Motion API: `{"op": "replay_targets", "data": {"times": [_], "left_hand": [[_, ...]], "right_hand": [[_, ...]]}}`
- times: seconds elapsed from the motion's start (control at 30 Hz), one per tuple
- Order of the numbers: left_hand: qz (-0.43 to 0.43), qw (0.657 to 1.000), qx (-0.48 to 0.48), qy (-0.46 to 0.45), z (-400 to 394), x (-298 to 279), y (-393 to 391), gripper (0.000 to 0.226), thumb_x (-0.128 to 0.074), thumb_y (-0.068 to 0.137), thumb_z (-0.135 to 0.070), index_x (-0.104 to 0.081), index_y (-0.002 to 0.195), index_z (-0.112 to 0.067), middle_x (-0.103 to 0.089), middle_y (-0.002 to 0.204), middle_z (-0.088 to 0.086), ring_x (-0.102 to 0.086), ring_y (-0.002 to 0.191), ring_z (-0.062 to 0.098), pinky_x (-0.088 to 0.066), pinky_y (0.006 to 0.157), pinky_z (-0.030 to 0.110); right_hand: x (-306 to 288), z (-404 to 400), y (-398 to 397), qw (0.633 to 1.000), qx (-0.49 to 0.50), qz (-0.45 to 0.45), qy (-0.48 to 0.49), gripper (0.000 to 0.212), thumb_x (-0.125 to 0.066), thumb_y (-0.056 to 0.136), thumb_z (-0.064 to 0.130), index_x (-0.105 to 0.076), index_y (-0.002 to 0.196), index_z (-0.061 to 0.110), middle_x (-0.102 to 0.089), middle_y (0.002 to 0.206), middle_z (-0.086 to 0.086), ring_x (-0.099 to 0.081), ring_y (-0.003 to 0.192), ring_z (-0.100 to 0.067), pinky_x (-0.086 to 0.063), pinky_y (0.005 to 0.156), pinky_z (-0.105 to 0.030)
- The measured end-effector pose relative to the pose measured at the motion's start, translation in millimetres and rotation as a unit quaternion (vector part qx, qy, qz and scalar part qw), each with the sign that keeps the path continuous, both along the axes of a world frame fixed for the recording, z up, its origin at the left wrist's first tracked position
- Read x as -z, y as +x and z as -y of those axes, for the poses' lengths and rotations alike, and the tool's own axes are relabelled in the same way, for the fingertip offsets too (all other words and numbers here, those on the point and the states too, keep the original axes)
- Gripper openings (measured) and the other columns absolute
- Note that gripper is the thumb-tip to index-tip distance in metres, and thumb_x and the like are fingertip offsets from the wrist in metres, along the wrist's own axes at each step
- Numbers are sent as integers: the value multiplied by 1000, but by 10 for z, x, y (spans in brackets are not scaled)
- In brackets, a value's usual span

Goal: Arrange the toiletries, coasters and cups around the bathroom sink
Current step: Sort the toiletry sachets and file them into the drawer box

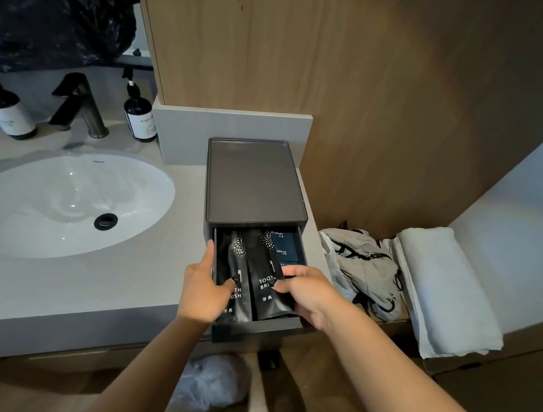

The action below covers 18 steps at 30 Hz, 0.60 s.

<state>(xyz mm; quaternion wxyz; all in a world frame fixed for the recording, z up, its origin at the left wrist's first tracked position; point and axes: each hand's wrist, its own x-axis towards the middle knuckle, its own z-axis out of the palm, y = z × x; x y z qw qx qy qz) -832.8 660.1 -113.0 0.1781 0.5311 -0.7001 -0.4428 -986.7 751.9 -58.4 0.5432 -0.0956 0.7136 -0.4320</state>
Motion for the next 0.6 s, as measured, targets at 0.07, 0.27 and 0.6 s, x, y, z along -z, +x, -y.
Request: {"op": "replay_targets", "data": {"times": [0.07,0.27,0.6], "left_hand": [[8,1000,8,-16,-8,-36,-4,88,-68,81,-14,-18,153,-27,-46,81,20,-54,89,47,-48,83,42],[6,999,25,-41,-68,-75,10,91,-64,85,-15,-6,152,-36,-38,112,6,-44,88,13,-34,92,20],[92,992,76,-41,-15,-64,-20,57,-55,92,-30,-36,145,-37,-23,150,7,-39,132,23,-31,106,28]], "right_hand": [[52,39,12,1000,-8,-24,12,33,-59,80,-8,-65,108,8,-70,96,-16,-62,81,-26,-48,71,-34],[121,111,51,995,-23,-93,40,28,-68,80,1,-66,108,6,-69,108,-15,-64,100,-29,-52,91,-39],[212,243,75,968,-57,-241,50,25,-55,82,1,-61,68,20,-64,91,-5,-60,88,-24,-54,91,-44]]}}
